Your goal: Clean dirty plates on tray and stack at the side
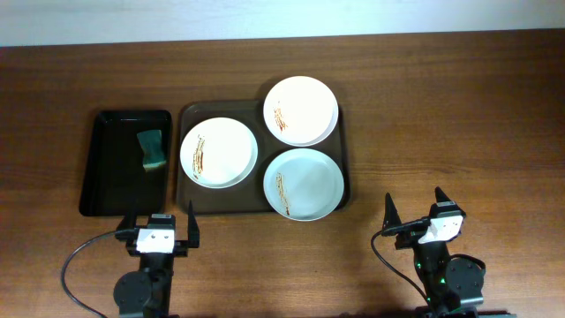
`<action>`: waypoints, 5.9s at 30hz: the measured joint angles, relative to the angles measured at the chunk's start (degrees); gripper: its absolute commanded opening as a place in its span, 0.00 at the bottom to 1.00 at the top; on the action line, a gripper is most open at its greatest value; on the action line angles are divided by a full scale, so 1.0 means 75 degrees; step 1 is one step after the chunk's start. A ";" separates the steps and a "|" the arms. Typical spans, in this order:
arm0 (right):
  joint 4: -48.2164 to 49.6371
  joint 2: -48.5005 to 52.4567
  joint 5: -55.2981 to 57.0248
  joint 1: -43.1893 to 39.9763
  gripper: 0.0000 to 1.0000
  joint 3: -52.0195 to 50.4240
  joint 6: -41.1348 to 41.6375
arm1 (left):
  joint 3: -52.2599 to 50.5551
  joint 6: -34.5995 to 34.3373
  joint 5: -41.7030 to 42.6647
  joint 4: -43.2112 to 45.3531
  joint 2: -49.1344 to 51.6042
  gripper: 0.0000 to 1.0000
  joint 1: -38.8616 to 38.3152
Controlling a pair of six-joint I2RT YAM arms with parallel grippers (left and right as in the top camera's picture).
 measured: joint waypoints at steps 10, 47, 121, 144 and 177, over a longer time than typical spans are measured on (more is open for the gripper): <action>0.0000 0.0000 0.0000 0.0000 0.98 0.0000 0.0003 | 0.0000 0.0000 -0.0557 -0.0009 0.0000 0.99 0.0000; 0.0000 0.0000 0.0000 0.0000 0.98 0.0000 0.0000 | 0.0000 0.0000 -0.0557 -0.0009 0.0000 0.99 0.0000; 0.0000 0.0000 -0.0003 0.0000 0.98 0.0000 0.0003 | 0.0000 0.0003 0.0495 0.0064 0.0000 0.99 0.0000; 0.0385 0.0000 0.0000 0.0000 0.98 0.0000 0.0006 | 0.0000 -0.0038 0.1317 0.0664 0.0000 0.99 0.0000; -0.4873 0.4881 -0.0003 0.0000 0.98 0.6650 -0.0289 | 0.7000 -0.0012 0.2320 -0.3139 0.7630 0.99 0.0009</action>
